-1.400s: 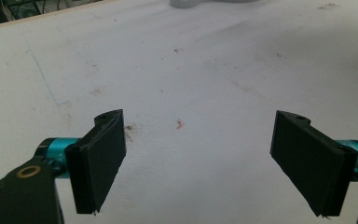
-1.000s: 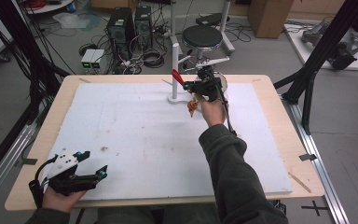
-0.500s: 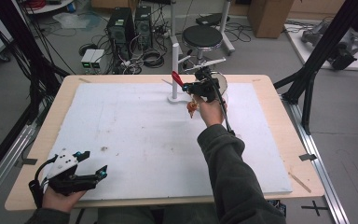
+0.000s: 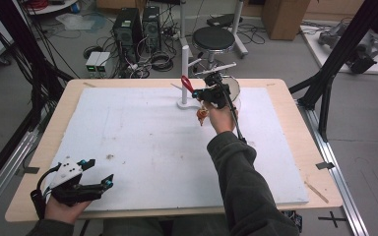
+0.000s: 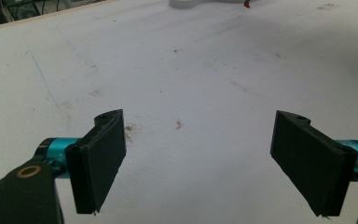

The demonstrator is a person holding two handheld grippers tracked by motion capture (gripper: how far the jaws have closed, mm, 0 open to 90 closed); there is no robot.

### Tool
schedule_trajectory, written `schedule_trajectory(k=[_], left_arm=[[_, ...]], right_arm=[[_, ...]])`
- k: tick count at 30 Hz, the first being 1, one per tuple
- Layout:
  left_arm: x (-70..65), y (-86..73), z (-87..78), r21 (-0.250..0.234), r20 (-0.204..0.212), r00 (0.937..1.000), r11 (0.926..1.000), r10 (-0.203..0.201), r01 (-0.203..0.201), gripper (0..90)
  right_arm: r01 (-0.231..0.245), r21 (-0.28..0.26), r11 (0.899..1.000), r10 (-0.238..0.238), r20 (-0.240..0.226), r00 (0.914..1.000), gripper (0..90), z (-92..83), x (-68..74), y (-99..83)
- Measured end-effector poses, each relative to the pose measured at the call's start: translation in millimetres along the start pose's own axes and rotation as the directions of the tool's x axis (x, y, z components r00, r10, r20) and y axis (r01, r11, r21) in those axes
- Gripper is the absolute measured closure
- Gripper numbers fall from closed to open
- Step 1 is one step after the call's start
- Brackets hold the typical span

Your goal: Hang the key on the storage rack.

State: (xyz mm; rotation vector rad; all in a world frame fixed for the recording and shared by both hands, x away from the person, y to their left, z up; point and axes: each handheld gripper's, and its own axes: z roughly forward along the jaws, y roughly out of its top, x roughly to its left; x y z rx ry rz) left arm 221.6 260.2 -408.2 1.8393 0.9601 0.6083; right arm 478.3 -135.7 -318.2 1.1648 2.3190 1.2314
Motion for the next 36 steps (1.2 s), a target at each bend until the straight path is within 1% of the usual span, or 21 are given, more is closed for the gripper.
schedule_trajectory(k=[1,5,9,17,21,24,36], left_arm=[[0.0,0.0,0.0,0.0,0.0,1.0,1.0,0.0,0.0,18.6],[0.1,0.0,-0.1,0.002,0.002,1.0,1.0,0.002,-0.002,18.6],[0.3,0.0,-0.2,0.0,0.001,1.0,1.0,0.002,-0.002,18.6],[0.4,0.1,-0.2,0.001,0.001,1.0,1.0,0.002,-0.002,18.6],[0.0,0.1,-0.1,0.0,0.001,1.0,1.0,0.0,0.0,18.6],[-0.2,0.2,-0.1,0.0,0.0,1.0,1.0,0.001,-0.001,18.6],[-0.2,0.1,-0.1,0.0,0.001,1.0,1.0,0.002,-0.002,18.6]], right_arm=[[-0.005,-0.001,1.0,0.005,-0.001,1.0,85.8,0.9,0.5,-0.2],[0.0,0.012,1.0,0.0,-0.001,1.0,85.8,4.8,1.0,-0.5],[-0.017,0.029,0.999,0.017,0.001,0.9999,85.7,9.6,-0.4,-2.1],[-0.036,0.024,0.999,0.036,-0.004,0.9993,85.4,10.9,-3.4,-4.0],[-0.033,0.021,0.999,0.033,-0.006,0.9994,85.3,11.1,-3.8,-4.0],[-0.043,0.023,0.999,0.043,-0.009,0.999,85.1,11.2,-4.3,-4.3],[-0.047,0.029,0.998,0.047,-0.01,0.9988,84.1,12.1,-5.6,-4.8]])
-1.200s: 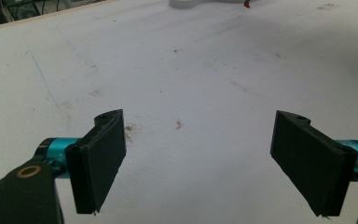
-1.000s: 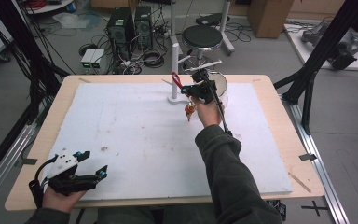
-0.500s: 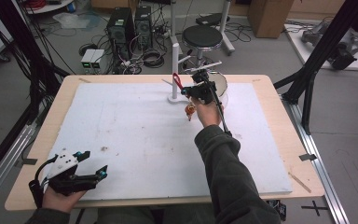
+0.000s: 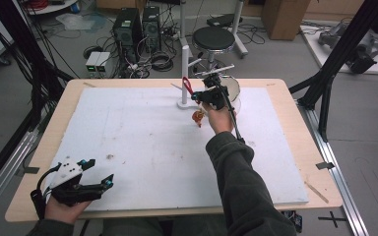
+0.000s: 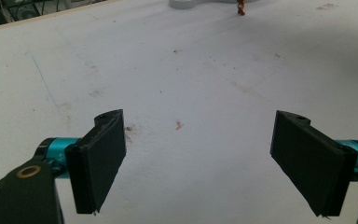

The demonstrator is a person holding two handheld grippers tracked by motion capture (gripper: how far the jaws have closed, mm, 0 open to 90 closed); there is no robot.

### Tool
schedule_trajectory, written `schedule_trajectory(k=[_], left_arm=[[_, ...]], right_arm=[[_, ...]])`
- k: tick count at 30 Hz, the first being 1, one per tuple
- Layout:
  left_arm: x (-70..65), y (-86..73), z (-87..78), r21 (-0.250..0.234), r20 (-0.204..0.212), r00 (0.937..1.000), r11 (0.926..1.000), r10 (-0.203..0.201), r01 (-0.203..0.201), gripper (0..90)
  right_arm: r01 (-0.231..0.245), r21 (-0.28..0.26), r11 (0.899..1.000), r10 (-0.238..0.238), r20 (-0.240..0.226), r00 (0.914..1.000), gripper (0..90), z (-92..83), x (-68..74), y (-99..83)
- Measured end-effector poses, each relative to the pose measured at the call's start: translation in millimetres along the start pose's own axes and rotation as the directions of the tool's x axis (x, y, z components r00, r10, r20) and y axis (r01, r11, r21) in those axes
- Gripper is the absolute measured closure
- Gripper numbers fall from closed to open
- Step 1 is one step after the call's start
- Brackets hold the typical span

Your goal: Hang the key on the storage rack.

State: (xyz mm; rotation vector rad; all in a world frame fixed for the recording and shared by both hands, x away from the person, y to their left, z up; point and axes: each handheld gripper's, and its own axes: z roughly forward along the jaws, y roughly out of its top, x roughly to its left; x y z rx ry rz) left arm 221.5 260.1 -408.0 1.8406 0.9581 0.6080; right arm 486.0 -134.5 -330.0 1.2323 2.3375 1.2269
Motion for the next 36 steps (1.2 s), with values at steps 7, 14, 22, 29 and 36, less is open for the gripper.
schedule_trajectory(k=[7,14,22,29,36], left_arm=[[-0.1,0.2,0.2,0.002,0.002,1.0,1.0,0.003,-0.003,18.6],[-0.2,0.1,0.3,-0.001,0.001,1.0,1.0,0.002,-0.002,18.6],[0.0,0.0,0.0,-0.001,-0.002,1.0,1.0,-0.002,0.002,18.6],[-0.6,-0.2,0.2,0.001,0.0,1.0,1.0,0.0,0.0,18.6],[-0.1,-0.5,-0.5,0.001,0.001,1.0,1.0,-0.003,0.003,18.6]], right_arm=[[-0.006,-0.012,1.0,0.006,-0.005,1.0,83.0,-3.0,-2.4,0.0],[-0.016,-0.025,1.0,0.015,-0.027,0.9995,79.5,-7.8,-4.6,-0.4],[-0.028,-0.056,0.998,0.022,-0.105,0.9942,72.3,-15.5,-11.1,-7.2],[-0.032,-0.091,0.995,0.017,-0.159,0.9871,66.8,-23.4,-17.5,-17.0],[-0.02,-0.094,0.995,0.002,-0.185,0.9826,63.0,-28.6,-16.4,-20.3]])
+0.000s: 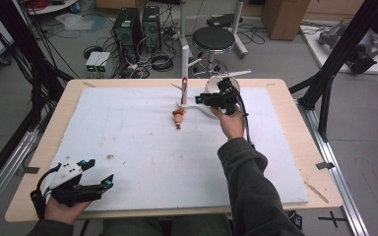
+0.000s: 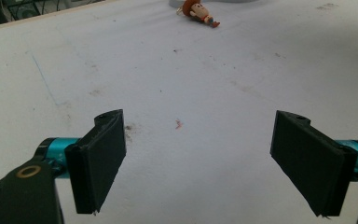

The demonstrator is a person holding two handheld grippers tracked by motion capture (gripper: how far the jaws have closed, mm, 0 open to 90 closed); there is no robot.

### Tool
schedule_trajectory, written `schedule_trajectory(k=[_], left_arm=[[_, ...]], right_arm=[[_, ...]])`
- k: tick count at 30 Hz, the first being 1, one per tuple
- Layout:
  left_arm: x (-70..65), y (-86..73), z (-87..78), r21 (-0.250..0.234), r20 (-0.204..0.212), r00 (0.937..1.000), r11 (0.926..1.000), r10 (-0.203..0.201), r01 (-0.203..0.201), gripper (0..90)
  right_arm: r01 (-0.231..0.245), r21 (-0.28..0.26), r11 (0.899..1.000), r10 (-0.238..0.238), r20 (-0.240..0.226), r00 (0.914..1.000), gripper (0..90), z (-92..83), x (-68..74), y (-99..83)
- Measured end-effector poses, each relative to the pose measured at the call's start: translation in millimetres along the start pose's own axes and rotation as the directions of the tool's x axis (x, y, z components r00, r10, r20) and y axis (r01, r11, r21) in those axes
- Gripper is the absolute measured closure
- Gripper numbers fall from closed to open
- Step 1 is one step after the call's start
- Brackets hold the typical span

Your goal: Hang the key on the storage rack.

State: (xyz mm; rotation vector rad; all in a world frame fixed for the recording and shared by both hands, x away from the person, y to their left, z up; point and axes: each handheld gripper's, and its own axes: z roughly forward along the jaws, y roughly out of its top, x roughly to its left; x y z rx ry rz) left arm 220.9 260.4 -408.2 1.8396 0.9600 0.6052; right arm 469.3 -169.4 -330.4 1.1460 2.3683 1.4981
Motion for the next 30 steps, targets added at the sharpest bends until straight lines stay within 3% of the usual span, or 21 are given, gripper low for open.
schedule_trajectory(k=[8,19,30], left_arm=[[0.6,-0.4,-0.9,0.002,-0.001,1.0,1.0,-0.003,0.003,18.6],[0.1,-0.5,-1.0,0.002,-0.002,1.0,1.0,-0.005,0.005,18.6],[-0.9,-0.1,-1.8,0.001,0.0,1.0,1.0,-0.003,0.003,18.6]], right_arm=[[0.028,-0.01,1.0,-0.028,-0.029,0.9992,55.2,-5.6,4.5,-6.1],[0.021,-0.032,0.999,-0.024,-0.069,0.9973,44.8,-14.7,6.1,-18.1],[0.055,-0.025,0.998,-0.056,-0.07,0.9959,37.3,-21.8,12.0,-27.4]])
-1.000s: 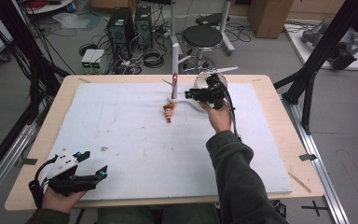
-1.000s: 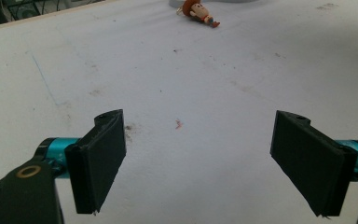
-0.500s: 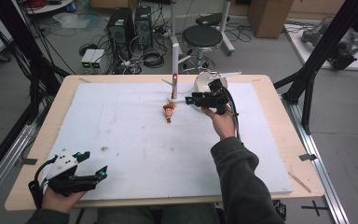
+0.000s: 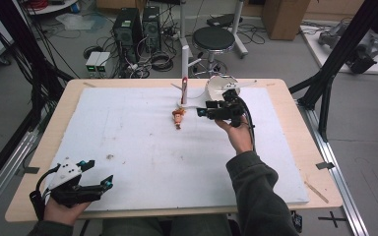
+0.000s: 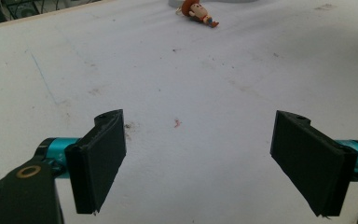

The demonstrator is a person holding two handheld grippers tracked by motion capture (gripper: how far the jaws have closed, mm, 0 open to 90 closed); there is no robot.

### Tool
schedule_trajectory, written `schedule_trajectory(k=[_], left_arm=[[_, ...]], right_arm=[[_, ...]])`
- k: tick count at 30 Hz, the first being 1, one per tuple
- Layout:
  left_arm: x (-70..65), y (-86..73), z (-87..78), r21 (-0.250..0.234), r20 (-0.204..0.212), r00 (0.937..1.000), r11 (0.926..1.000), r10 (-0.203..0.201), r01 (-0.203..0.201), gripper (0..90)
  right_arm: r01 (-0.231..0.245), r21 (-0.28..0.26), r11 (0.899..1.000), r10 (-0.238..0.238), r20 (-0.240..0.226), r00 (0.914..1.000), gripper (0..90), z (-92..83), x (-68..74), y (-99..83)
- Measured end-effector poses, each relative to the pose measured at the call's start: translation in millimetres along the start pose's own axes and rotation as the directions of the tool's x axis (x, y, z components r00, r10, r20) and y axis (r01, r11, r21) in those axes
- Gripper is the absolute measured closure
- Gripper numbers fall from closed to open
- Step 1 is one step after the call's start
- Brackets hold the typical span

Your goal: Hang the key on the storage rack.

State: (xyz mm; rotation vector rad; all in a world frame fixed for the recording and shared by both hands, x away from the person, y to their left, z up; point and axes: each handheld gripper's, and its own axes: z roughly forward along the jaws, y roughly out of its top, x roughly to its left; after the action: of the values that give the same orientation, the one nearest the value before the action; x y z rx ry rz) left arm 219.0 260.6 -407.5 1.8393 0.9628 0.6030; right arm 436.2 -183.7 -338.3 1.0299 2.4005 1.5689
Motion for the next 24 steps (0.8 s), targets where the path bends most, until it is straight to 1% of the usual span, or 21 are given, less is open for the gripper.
schedule_trajectory(k=[10,19,22,23,24], left_arm=[[0.6,-0.2,0.2,0.0,-0.002,1.0,1.0,-0.005,0.005,18.6],[1.3,-0.3,0.5,0.001,0.0,1.0,1.0,-0.003,0.003,18.6],[1.4,-0.2,0.6,0.004,0.001,1.0,1.0,-0.002,0.002,18.6],[1.3,-0.2,0.7,0.004,0.001,1.0,1.0,-0.002,0.002,18.6],[1.1,-0.2,0.9,0.003,0.0,1.0,1.0,-0.003,0.003,18.6]], right_arm=[[0.01,-0.001,1.0,-0.01,-0.002,1.0,31.5,-2.8,5.8,-2.4],[0.002,0.003,1.0,-0.002,-0.009,1.0,27.9,-5.9,3.9,-11.4],[-0.003,0.026,1.0,0.003,-0.013,0.9999,25.4,-6.8,4.1,-12.5],[0.008,0.027,1.0,-0.007,-0.015,0.9999,25.3,-7.2,4.1,-12.7],[0.005,0.025,1.0,-0.004,-0.013,0.9999,25.0,-8.1,5.3,-13.0]])
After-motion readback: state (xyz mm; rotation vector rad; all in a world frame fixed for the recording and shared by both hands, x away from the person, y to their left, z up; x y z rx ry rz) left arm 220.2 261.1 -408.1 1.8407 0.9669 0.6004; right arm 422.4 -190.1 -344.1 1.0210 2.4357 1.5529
